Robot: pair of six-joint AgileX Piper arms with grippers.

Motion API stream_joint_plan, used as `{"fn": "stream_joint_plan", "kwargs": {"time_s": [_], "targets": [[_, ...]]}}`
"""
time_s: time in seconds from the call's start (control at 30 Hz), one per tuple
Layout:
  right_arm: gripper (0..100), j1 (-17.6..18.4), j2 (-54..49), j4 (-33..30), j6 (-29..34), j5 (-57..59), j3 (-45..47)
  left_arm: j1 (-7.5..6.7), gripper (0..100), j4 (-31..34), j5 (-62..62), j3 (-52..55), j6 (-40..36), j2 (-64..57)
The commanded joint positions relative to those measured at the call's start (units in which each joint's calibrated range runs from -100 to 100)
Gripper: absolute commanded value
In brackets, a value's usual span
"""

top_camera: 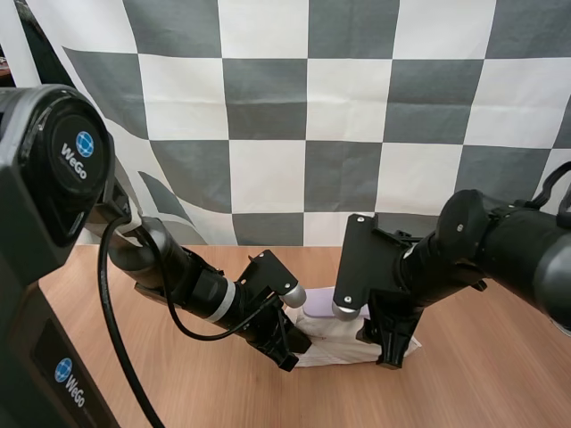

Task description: Open the wet wipes lid

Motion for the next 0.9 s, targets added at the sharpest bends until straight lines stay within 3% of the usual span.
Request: {"fn": "stream_joint_plan", "kwargs": {"time_s": [0.0, 0.87], "targets": [[100, 0.0, 1.5, 1.4, -0.9, -1.6, 0.1, -0.02, 0, 0.0, 0.2, 0.0, 0.9, 0.0], [100, 2.4, 5.8, 4.9, -3.7, -12.2, 0.1, -0.02, 0, 0.5, 1.4, 0.0, 0.9, 0.0]]}}
